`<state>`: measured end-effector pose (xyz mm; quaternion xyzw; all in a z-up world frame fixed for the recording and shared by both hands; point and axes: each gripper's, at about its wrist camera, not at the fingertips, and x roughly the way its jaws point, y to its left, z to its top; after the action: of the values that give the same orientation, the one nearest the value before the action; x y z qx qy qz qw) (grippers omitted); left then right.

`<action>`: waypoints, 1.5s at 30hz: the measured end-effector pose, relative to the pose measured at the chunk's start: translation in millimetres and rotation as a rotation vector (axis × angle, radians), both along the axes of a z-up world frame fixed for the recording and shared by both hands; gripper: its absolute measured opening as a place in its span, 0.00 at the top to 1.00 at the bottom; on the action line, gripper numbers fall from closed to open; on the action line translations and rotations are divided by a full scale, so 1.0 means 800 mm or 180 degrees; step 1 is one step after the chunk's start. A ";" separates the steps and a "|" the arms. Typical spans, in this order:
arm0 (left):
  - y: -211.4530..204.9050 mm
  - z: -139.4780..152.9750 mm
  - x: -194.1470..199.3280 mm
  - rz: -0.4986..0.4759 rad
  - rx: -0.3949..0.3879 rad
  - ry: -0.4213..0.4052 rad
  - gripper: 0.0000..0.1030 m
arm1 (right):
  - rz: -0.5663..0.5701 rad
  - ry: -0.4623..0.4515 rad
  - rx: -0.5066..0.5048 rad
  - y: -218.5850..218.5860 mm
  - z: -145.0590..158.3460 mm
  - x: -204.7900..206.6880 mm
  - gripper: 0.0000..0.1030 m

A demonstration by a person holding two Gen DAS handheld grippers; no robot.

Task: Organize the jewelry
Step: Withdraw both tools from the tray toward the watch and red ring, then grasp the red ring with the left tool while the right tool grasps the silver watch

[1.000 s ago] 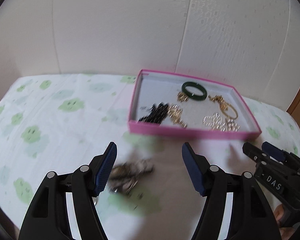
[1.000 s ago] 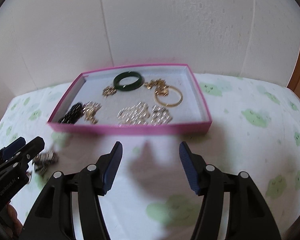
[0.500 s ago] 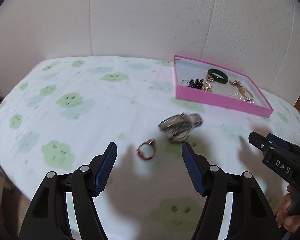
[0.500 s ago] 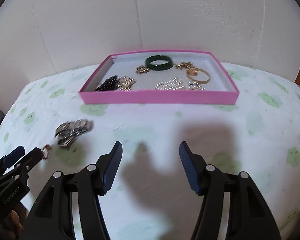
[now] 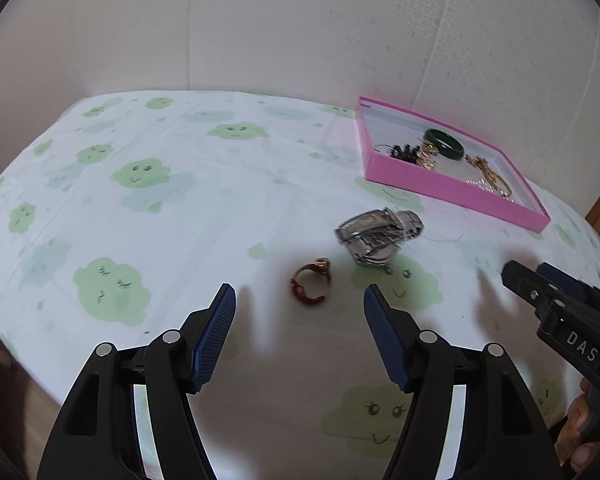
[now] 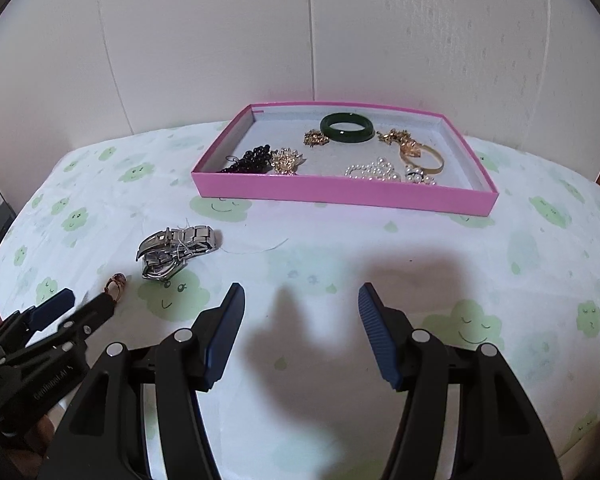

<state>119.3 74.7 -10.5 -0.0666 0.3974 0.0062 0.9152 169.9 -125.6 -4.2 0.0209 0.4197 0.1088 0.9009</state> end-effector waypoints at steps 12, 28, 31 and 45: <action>-0.007 -0.011 0.019 -0.0074 0.0132 0.0020 0.66 | 0.0113 0.0072 0.0081 0.013 -0.013 0.015 0.40; 0.010 -0.001 0.041 -0.0346 0.0116 0.0040 0.80 | 0.0034 0.0110 0.0138 0.067 -0.010 0.012 0.35; 0.021 0.004 0.050 -0.0353 0.0098 0.0051 0.80 | -0.0064 0.0128 0.0132 0.078 -0.010 0.010 0.35; 0.077 0.006 0.069 -0.0189 0.0062 0.0042 0.80 | -0.0351 0.0257 0.0195 0.133 -0.010 0.025 0.31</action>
<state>174.4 136.7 -5.8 -0.0457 0.4051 -0.0166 0.9130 189.5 -18.8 -12.1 0.0760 0.4503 0.0709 0.8868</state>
